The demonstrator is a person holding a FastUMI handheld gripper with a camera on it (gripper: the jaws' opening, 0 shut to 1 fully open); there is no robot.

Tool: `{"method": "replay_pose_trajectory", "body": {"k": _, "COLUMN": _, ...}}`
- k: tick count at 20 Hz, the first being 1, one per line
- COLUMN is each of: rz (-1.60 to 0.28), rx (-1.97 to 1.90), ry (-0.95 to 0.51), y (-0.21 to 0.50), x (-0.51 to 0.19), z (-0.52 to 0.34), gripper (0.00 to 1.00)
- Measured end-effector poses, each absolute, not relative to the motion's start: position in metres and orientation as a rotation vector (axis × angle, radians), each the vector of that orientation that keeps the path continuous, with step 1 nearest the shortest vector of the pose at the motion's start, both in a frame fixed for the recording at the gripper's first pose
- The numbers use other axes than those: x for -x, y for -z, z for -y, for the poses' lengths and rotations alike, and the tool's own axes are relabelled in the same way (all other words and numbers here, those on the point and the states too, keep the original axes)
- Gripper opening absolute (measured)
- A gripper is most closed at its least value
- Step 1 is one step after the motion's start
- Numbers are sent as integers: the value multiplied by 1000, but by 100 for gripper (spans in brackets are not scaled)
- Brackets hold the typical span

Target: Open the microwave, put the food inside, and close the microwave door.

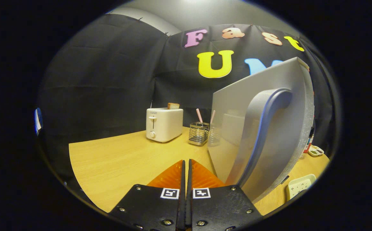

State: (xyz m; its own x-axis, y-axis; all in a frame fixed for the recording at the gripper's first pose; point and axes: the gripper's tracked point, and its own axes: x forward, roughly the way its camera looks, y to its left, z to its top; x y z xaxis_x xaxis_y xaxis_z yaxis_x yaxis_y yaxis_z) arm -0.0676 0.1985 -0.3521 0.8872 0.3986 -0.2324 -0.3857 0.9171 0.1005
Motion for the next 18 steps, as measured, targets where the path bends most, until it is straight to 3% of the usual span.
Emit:
{"method": "replay_pose_trajectory", "body": {"k": 10, "rz": -254, "rx": -123, "ry": -102, "y": 346, "x": -9, "z": -58, "gripper": 2}}
{"method": "replay_pose_trajectory", "body": {"k": 18, "rz": -255, "rx": -81, "ry": 48, "y": 342, "x": -74, "z": 9, "gripper": 3}}
